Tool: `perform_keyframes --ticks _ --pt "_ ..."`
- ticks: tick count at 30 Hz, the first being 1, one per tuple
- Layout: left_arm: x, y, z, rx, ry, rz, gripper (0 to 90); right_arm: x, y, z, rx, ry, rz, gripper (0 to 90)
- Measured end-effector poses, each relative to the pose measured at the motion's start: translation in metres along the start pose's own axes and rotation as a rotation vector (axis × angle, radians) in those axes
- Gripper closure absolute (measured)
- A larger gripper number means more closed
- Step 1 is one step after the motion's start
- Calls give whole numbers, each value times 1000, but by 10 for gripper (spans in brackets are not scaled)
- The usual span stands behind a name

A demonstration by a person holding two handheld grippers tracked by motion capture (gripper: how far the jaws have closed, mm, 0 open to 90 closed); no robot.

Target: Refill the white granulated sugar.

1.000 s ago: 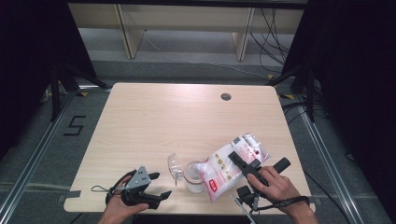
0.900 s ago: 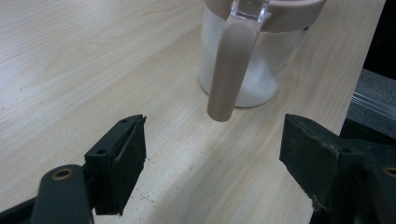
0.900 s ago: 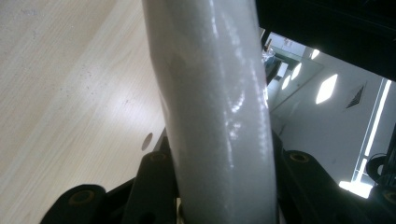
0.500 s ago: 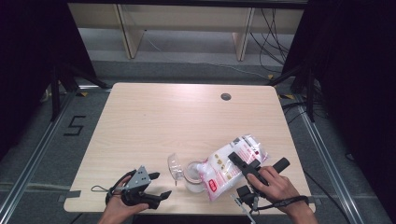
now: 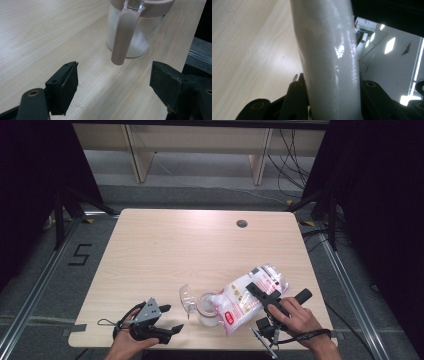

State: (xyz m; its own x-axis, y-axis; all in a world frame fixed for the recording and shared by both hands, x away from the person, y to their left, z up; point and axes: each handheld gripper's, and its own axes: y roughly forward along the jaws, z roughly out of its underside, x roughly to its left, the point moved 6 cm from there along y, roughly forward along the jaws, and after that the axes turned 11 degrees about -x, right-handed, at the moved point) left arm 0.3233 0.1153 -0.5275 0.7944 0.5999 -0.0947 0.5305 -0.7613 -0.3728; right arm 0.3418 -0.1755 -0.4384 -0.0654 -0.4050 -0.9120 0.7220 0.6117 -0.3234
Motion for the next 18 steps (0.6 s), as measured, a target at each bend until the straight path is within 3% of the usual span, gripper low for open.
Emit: perform_keyframes --ticks 18 --pt "1 -1 0 3 4 4 223 -1 -3 1 12 2 -5 702"
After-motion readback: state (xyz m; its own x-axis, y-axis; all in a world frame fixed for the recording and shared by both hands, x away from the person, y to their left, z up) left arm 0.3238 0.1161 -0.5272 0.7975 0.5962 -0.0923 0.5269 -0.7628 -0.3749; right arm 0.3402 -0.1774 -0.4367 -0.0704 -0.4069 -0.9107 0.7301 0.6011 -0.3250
